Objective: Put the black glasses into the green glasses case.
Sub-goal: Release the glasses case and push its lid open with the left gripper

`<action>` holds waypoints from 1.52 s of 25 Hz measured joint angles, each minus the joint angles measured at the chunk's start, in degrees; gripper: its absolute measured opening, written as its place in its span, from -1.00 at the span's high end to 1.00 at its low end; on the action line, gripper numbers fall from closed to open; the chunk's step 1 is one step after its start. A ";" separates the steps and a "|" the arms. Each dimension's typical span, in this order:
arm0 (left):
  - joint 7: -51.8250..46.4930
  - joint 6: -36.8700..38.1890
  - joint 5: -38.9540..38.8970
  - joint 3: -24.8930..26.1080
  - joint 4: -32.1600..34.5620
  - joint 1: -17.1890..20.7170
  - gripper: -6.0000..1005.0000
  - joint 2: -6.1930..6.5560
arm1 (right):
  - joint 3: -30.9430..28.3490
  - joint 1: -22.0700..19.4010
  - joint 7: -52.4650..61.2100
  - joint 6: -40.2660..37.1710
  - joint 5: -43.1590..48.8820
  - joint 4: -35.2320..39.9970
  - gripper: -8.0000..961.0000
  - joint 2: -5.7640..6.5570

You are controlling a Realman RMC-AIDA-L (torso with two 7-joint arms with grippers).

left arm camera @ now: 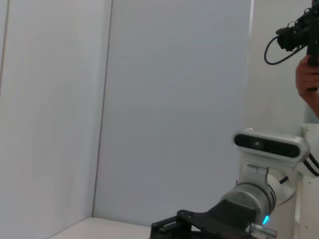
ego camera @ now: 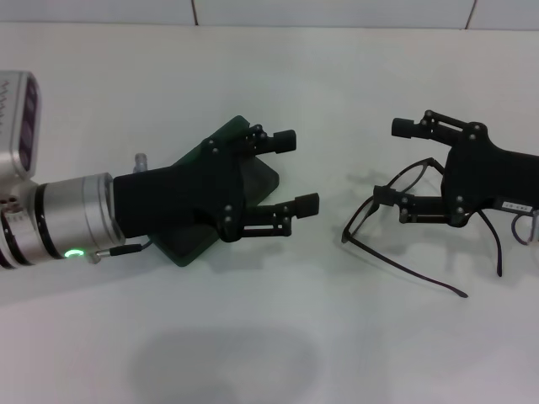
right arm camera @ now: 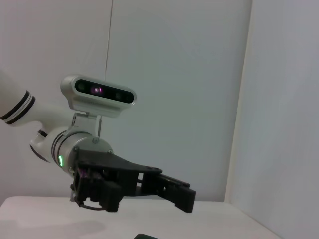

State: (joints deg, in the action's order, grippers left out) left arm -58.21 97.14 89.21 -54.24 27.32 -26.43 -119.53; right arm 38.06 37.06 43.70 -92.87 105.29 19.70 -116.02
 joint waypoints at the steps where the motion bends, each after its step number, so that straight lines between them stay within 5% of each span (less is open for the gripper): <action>1: 0.06 -0.04 -0.12 0.00 -0.01 0.07 -0.77 -0.01 | 0.00 -0.03 -0.23 0.00 0.00 -0.04 -0.82 -0.01; 18: 0.35 -0.59 -2.71 0.02 -1.10 -0.53 -0.71 -0.17 | 0.00 -0.33 -1.45 0.04 0.28 0.23 -0.82 0.19; 27: -20.27 -12.72 -6.82 0.10 6.09 -0.31 -0.68 2.50 | 0.08 -0.68 -3.08 -0.10 0.64 -0.15 -0.81 0.11; 33: -34.38 -21.43 4.85 0.07 15.60 -0.63 -0.67 3.92 | 0.09 -1.95 -3.07 -0.21 0.34 -0.24 -0.81 0.10; 38: -44.80 -22.00 18.41 -0.26 25.18 -0.72 -0.65 3.43 | 0.09 -2.22 -2.96 -0.25 0.28 -0.28 -0.81 0.10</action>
State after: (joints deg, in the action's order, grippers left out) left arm -103.01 75.15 107.62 -54.50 52.50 -27.15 -116.11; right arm 38.14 34.84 40.74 -93.13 105.57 19.42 -115.92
